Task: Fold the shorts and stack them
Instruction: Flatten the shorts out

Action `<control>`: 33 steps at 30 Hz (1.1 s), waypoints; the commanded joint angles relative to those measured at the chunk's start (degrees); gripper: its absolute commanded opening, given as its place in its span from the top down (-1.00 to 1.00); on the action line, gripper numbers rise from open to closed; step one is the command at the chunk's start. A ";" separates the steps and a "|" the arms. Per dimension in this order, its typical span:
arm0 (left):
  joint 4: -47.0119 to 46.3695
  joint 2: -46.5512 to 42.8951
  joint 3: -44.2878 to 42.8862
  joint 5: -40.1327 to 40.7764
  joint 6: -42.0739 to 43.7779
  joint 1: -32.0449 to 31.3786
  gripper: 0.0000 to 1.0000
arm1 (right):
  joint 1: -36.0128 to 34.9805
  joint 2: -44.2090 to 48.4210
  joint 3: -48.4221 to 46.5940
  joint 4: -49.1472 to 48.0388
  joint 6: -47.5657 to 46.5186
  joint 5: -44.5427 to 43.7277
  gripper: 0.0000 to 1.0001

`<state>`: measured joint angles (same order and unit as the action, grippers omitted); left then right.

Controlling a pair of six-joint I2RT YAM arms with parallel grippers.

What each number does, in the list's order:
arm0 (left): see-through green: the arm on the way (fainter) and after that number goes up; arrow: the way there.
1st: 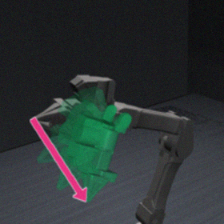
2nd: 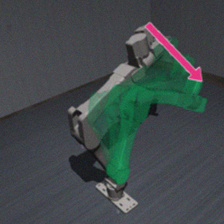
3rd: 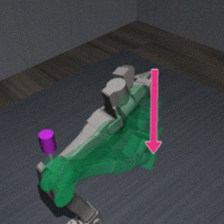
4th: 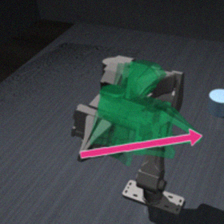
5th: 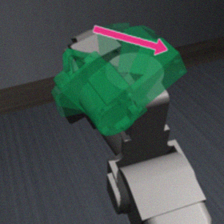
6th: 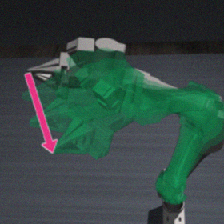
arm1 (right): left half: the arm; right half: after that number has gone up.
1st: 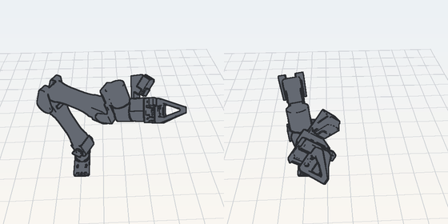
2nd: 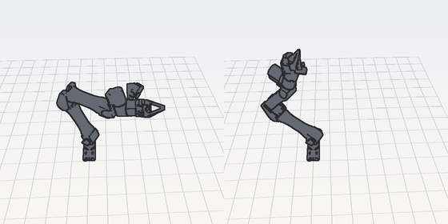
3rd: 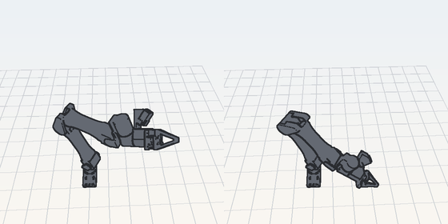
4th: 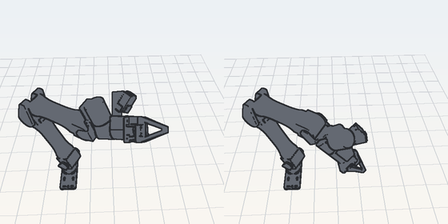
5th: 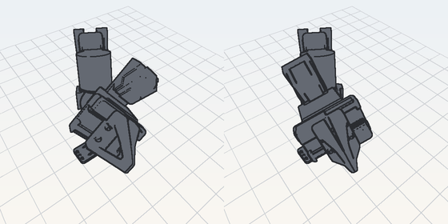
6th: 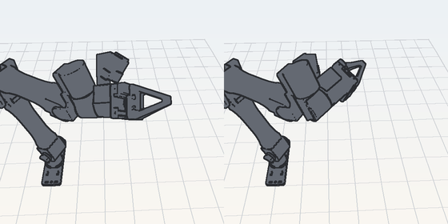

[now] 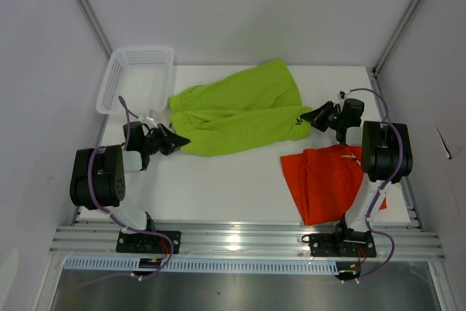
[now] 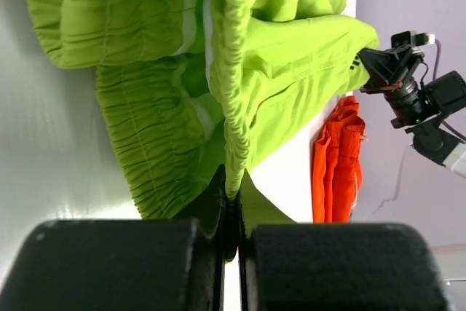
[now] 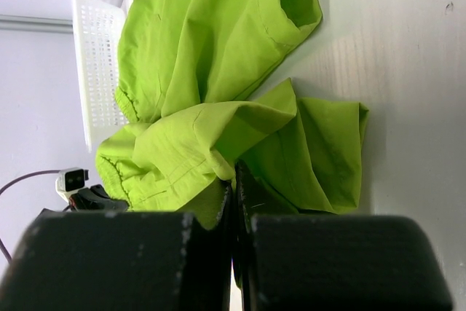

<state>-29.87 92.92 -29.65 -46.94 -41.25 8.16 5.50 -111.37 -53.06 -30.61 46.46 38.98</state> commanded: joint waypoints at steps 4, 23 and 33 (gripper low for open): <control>-7.39 -3.71 0.82 -2.28 -4.88 -1.75 1.00 | -0.13 7.20 -1.70 3.70 -4.61 -0.04 1.00; 20.09 -38.59 -20.83 -0.61 -14.64 -2.80 1.00 | 7.60 33.84 -8.89 14.44 -1.72 8.29 1.00; 30.66 -42.21 -46.35 -5.79 -17.89 3.69 1.00 | 7.86 46.59 -19.00 16.90 -1.11 11.29 1.00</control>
<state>-1.63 52.01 -69.60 -50.00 -55.66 8.93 12.99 -69.38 -67.64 -13.91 45.01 48.69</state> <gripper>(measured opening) 0.012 0.004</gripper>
